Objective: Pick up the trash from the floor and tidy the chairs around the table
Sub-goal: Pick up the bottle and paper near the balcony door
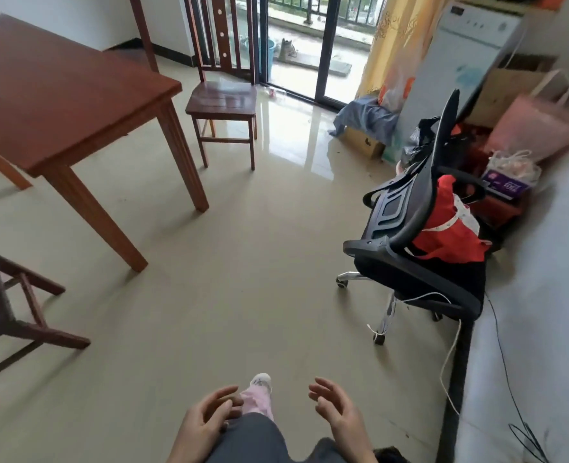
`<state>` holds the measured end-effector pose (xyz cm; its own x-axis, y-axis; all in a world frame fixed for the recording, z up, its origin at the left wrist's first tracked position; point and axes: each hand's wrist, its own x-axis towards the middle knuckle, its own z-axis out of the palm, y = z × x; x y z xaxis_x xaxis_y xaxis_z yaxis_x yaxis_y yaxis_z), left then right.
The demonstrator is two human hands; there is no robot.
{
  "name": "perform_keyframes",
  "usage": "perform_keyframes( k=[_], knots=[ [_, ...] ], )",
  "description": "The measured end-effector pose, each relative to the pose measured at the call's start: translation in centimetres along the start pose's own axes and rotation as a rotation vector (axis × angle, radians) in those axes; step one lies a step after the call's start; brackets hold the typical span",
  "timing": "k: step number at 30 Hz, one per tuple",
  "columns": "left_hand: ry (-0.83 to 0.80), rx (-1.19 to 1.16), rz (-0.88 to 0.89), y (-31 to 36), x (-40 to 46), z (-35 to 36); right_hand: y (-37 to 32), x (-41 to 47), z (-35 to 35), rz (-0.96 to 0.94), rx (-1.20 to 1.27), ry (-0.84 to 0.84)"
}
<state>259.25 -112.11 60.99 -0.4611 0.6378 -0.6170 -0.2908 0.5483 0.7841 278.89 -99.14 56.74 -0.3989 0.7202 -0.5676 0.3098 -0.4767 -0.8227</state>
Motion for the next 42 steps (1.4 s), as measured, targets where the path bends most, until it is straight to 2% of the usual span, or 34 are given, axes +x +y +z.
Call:
perform_keyframes(
  k=[8,15,22,29,35,42],
  knots=[
    [-0.157,0.129,0.111,16.2,14.5,-0.1,-9.3,12.2,-0.3,0.043,0.08,0.117],
    [-0.147,0.117,0.11,24.9,27.2,1.7,-17.3,25.4,-0.8,0.033,0.045,0.094],
    [-0.046,0.042,0.063,35.4,43.2,4.0,-33.2,46.4,-3.5,-0.092,-0.048,0.011],
    [0.022,0.021,0.046,45.9,56.0,5.8,-48.1,62.1,-4.9,-0.2,-0.138,-0.024],
    [-0.011,0.045,0.062,56.2,70.8,8.9,-54.3,75.9,-6.5,-0.154,-0.101,0.027],
    [-0.095,0.115,0.162,73.6,87.1,12.3,-62.2,88.7,-10.8,-0.045,-0.046,0.08]
  ],
)
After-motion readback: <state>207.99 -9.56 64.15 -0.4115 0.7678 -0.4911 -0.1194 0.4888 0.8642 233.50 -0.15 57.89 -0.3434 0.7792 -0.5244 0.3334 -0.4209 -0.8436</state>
